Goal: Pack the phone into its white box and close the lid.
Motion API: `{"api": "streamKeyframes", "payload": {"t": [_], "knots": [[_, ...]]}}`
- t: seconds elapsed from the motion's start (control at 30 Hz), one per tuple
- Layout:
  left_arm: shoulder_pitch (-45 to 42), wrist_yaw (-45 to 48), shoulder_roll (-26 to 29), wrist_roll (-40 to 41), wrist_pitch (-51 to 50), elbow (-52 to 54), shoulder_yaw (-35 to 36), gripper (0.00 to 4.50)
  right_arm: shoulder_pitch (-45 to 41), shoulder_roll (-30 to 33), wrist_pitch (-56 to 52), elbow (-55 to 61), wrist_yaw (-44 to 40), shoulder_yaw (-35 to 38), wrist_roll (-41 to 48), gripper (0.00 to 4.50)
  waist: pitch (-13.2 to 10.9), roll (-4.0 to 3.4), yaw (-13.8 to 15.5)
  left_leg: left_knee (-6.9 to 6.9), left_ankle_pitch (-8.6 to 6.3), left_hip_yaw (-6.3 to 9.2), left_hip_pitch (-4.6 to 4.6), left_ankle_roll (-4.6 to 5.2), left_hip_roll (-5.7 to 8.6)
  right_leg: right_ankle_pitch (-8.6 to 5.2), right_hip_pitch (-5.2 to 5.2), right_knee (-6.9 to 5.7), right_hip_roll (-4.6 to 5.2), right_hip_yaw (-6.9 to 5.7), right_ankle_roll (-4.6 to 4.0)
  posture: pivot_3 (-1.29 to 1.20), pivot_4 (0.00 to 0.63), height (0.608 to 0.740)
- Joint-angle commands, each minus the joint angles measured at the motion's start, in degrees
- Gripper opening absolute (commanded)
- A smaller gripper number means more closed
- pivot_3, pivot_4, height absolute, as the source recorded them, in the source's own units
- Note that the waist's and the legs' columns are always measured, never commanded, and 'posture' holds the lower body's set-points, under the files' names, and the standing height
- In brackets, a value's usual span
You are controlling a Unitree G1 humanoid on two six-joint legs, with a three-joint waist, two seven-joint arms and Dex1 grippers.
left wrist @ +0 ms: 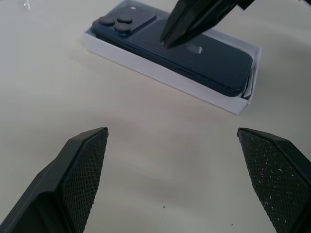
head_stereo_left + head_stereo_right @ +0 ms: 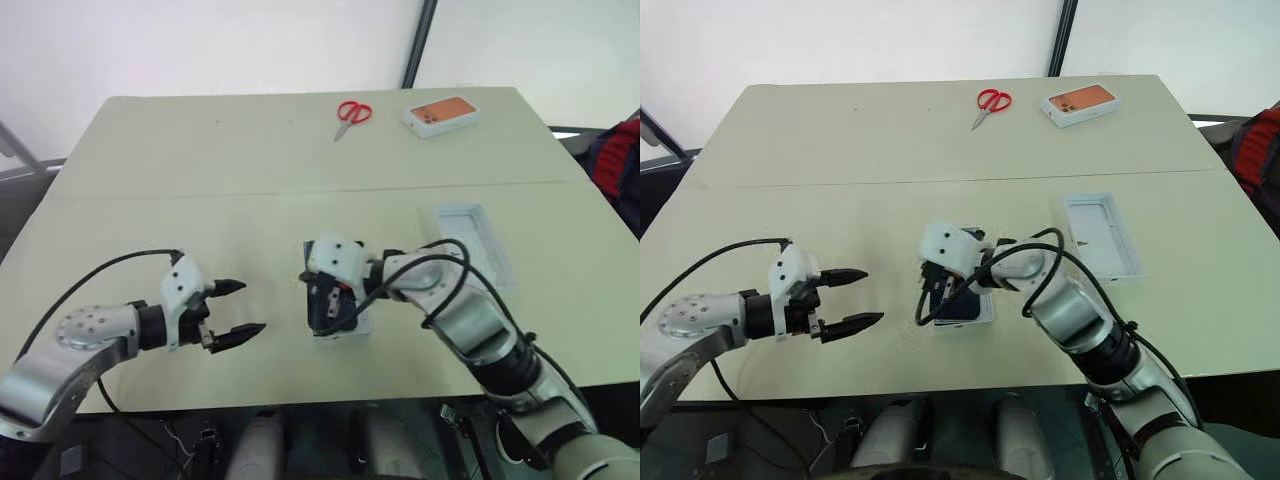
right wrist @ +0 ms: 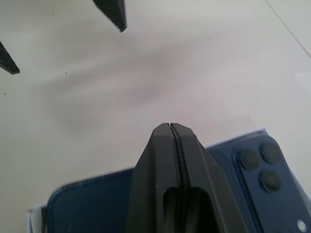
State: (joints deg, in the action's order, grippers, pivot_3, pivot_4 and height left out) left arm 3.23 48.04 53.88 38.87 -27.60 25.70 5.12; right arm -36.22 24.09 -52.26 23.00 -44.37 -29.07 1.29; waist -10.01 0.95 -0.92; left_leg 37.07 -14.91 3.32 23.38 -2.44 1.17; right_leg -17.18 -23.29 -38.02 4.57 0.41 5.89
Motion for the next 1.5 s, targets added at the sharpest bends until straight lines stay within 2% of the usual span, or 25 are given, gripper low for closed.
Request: {"api": "streamKeyframes", "payload": {"t": [0.03, 0.27, 0.5, 0.77, 0.9, 1.0, 1.1, 1.27, 1.5], "knots": [[1.1, 2.9, 0.0, -1.4, 2.0, -0.1, 2.6, 4.47, -2.3, -1.3, -2.2, -0.8, 1.1, -1.0, -0.1, 0.0, 0.0, 0.0, 0.0, 0.0, 0.0, -0.01, 0.0, 0.01, 0.0, 0.0, 0.0, 0.01, 0.0, -0.01, 0.0, 0.0, 0.15, 0.74], [2.0, 3.0, -1.6, -3.4, 1.7, -0.2, 3.8, 4.47, -4.1, 1.2, -6.9, -1.5, 0.5, -4.5, -0.3, 0.0, 0.0, 0.0, 0.0, 0.0, -0.01, 0.01, 0.0, 0.01, 0.0, 0.0, 0.0, 0.0, 0.0, -0.06, 0.0, 0.0, 0.15, 0.74], [1.2, 3.0, -3.3, -4.8, 1.2, -0.4, 3.6, 4.47, -4.3, 4.8, -8.5, 0.4, -0.6, -4.2, 0.7, 0.0, 0.0, 0.0, 0.1, 0.02, -0.01, 0.02, 0.0, 0.01, 0.01, 0.0, 0.02, -0.01, 0.01, -0.08, 0.01, 0.0, 0.15, 0.74], [-3.5, -1.1, -6.3, -7.7, -1.7, -1.4, 1.2, 4.47, -2.2, 7.1, -3.7, 3.6, -2.3, 5.4, 5.7, 0.0, 0.0, 0.0, 0.1, 0.02, -0.01, 0.02, 0.0, 0.02, 0.01, 0.01, 0.03, -0.02, -0.01, -0.09, 0.02, 0.0, 0.15, 0.74], [-7.4, -5.5, -8.9, -8.9, -7.2, -1.6, -1.9, 4.47, -0.6, 12.3, -2.5, 2.4, -2.6, 11.9, 6.8, 0.0, 0.0, 0.03, 0.3, 0.08, -0.03, 0.04, 0.0, 0.05, 0.03, 0.01, 0.09, 0.0, 0.01, -0.15, 0.03, 0.0, 0.15, 0.74], [-9.1, -7.5, -10.1, -10.2, -10.9, -1.4, -4.9, 4.47, 1.2, 17.0, -0.5, 1.3, -2.8, 14.1, 6.0, 0.0, 0.0, 0.03, 0.2, 0.08, -0.03, 0.04, 0.0, 0.06, 0.04, 0.01, 0.09, -0.01, 0.01, -0.15, 0.03, 0.0, 0.15, 0.74], [-12.1, -8.5, -12.8, -9.4, -13.4, -1.2, -6.7, 3.67, 3.3, 21.5, 2.6, 0.3, -3.5, 13.1, 4.2, 0.0, 0.0, 0.02, 0.1, 0.07, -0.03, 0.01, -0.01, 0.06, 0.01, 0.01, 0.08, -0.05, -0.01, -0.12, 0.03, 0.0, 0.15, 0.74], [-18.5, -7.9, -13.5, -12.2, -17.8, -1.8, -13.9, 1.22, 5.6, 24.0, 6.9, 0.7, -4.8, 9.1, 1.8, 0.0, 0.0, 0.02, 0.0, 0.09, -0.03, 0.01, -0.01, 0.07, 0.02, 0.01, 0.09, -0.05, -0.04, -0.13, 0.03, 0.0, 0.15, 0.74], [-26.0, -7.0, -14.0, -16.2, -23.1, -3.4, -22.6, 1.22, 6.3, 21.4, 9.3, -0.4, -3.8, 3.9, -2.1, 0.0, 0.0, 0.03, 0.1, 0.14, -0.03, 0.02, 0.0, 0.07, 0.02, 0.01, 0.1, -0.07, -0.07, -0.13, 0.04, 0.0, 0.15, 0.74]]}}
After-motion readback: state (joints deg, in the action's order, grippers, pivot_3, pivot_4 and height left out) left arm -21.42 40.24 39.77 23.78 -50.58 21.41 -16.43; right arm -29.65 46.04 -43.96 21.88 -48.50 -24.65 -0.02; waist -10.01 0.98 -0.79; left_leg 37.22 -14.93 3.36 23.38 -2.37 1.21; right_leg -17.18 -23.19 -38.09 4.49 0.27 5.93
